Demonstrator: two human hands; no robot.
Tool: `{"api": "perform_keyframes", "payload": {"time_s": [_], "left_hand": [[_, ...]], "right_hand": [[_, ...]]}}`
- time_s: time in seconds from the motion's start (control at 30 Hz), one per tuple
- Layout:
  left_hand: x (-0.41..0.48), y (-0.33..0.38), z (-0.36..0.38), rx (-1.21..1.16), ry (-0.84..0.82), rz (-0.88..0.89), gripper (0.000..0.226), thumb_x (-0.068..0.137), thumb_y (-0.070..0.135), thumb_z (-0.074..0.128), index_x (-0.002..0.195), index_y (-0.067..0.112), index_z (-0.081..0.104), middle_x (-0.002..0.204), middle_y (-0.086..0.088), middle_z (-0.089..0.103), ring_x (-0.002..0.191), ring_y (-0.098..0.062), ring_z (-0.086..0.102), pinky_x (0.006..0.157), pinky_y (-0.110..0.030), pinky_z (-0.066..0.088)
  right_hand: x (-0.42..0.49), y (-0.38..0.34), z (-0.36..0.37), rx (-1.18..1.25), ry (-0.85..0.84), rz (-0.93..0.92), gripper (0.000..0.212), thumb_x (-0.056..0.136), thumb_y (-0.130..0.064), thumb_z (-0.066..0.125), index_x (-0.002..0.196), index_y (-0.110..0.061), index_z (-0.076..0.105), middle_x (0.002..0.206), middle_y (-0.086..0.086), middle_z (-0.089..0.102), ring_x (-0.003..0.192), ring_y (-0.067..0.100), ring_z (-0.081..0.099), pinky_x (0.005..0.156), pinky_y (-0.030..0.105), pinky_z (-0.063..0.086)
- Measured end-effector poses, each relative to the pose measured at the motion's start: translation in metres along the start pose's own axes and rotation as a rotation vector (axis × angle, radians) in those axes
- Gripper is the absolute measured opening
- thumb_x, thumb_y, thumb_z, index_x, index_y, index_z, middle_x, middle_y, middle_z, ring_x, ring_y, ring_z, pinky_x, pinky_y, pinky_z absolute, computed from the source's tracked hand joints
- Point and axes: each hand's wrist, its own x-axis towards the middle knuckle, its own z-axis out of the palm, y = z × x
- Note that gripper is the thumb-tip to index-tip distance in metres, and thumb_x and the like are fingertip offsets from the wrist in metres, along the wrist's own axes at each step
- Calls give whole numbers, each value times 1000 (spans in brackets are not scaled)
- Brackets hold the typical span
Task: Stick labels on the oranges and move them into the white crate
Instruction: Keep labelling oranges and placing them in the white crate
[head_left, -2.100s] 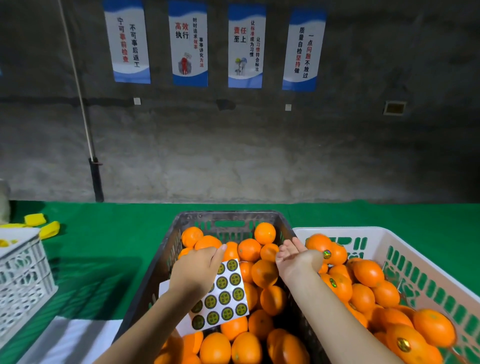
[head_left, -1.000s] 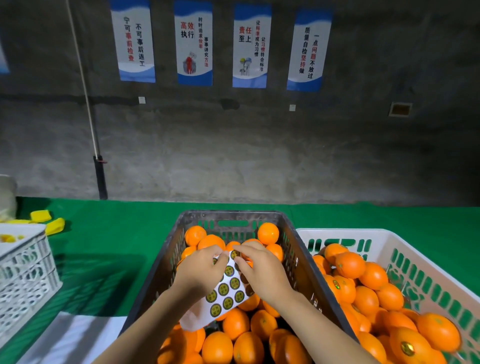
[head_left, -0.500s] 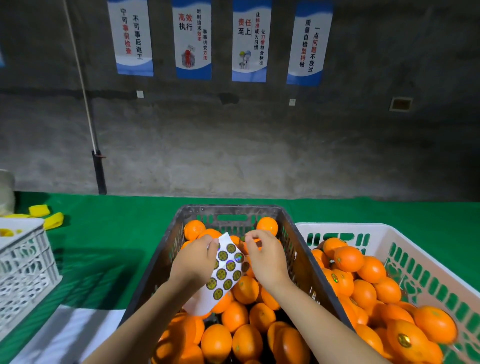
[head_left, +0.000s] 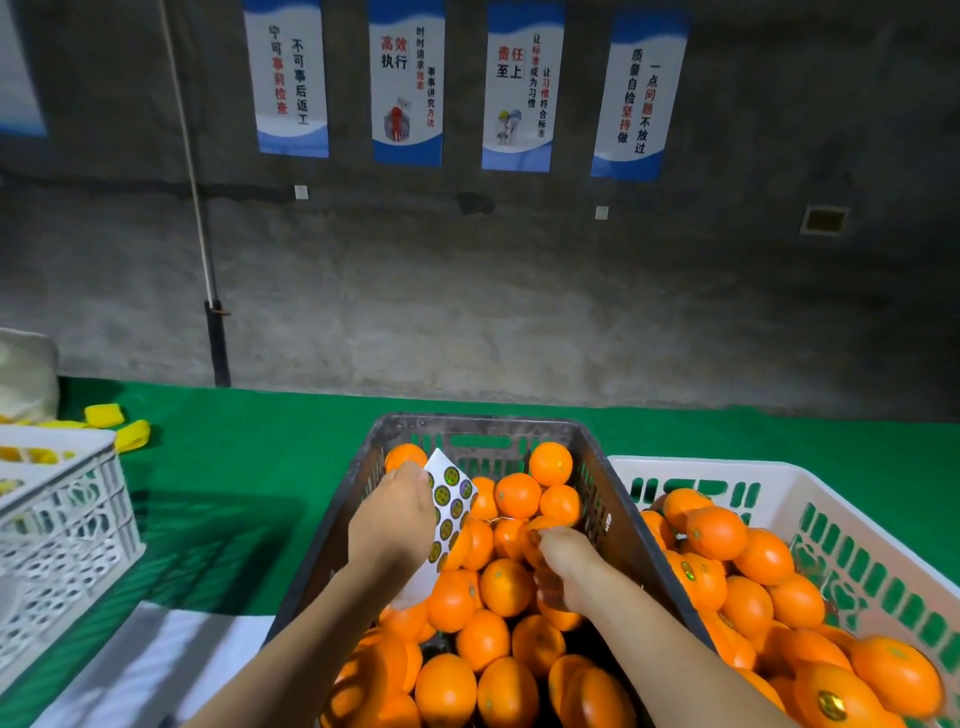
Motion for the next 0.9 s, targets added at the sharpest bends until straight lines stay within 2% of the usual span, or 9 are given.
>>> {"api": "perform_keyframes", "payload": {"time_s": [0.13,0.2,0.33,0.4,0.47,0.53,0.7,0.9], "left_hand": [[0,-1,-2,5,-5,-8,27,105,30,26,86,20,42,77,0,55,75,-19,61,70,-42,55],[0,-1,-2,11,-15,-8,25,105,29,28,88,19,44,78,0,56,75,-18,62,69,-39,56],[4,-1,-1,37,-42,-4,19,105,27,33,94,18,46,79,0,54,75,-17,62,59,-28,48],[4,-1,-1,60,-47,8,20,105,25,31,92,17,44,77,0,52,70,-16,57,57,-27,41],[3,-1,-1,75,-45,13,22,106,26,28,92,18,43,78,1,51,70,-14,53,58,-26,36],[2,-2,-1,56,-41,7,28,106,29,23,91,19,44,76,3,49,66,-10,49,57,-27,32],[3,-3,0,54,-44,12,28,106,29,24,90,19,45,72,5,46,65,-11,47,52,-25,29],[2,-3,0,26,-47,6,30,106,28,24,86,18,45,68,3,44,64,-15,47,56,-30,35]], "right_hand": [[4,3,-2,123,9,11,16,102,-20,46,102,-20,62,80,12,53,66,25,49,57,31,45],[4,3,-2,79,32,-30,20,103,-19,45,111,-22,62,86,12,55,65,24,49,54,30,44],[4,8,-3,-96,74,-182,32,104,-15,43,131,-16,60,93,7,57,65,17,51,50,26,39],[1,10,-4,-190,106,-273,35,101,-12,46,133,-16,59,95,2,57,70,13,52,58,27,45],[-1,14,-5,-306,135,-339,40,98,-12,48,136,-21,55,108,3,61,90,20,59,76,32,49],[-2,18,-5,-436,158,-381,44,98,-14,46,140,-25,50,122,6,61,106,27,59,87,37,51],[-1,24,-3,-794,250,-478,47,98,-17,44,144,-27,40,130,7,58,112,30,60,84,41,52],[3,32,-3,-1008,295,-373,65,98,-15,45,157,-16,16,138,10,54,121,29,59,91,41,51]]}}
